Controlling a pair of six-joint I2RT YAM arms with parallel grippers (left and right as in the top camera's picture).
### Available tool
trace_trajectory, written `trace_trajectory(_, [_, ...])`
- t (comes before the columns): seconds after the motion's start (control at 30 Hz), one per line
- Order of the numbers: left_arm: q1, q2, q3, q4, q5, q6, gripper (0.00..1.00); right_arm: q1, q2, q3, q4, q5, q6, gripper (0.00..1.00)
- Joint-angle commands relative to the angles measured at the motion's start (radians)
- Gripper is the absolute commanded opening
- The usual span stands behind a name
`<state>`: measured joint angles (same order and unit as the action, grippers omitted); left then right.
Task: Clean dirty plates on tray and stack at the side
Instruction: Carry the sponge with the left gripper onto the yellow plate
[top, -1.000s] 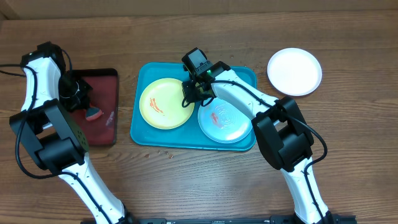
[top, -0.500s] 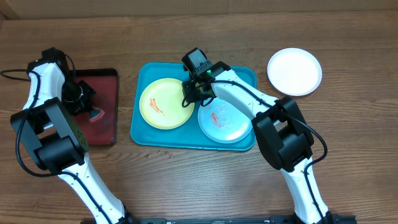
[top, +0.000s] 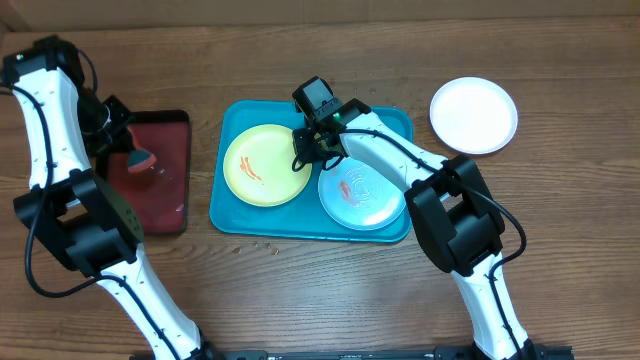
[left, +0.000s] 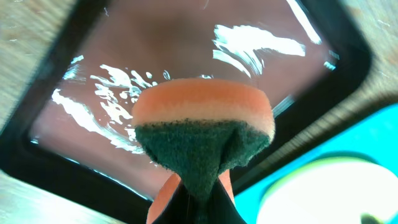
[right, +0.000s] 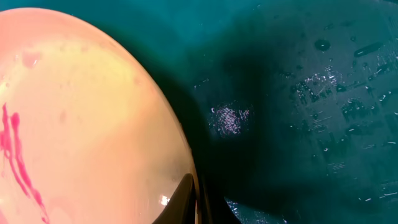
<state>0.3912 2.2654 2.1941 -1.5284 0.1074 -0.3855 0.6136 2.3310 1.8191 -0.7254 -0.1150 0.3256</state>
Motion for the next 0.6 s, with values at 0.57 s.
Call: trace_trajectory(0.57, [-0.413,-0.003,-0.054,0.101,0.141,0.142,0.04,-0.014,0.005,-0.078,0.066,0.055,0.116,0.04])
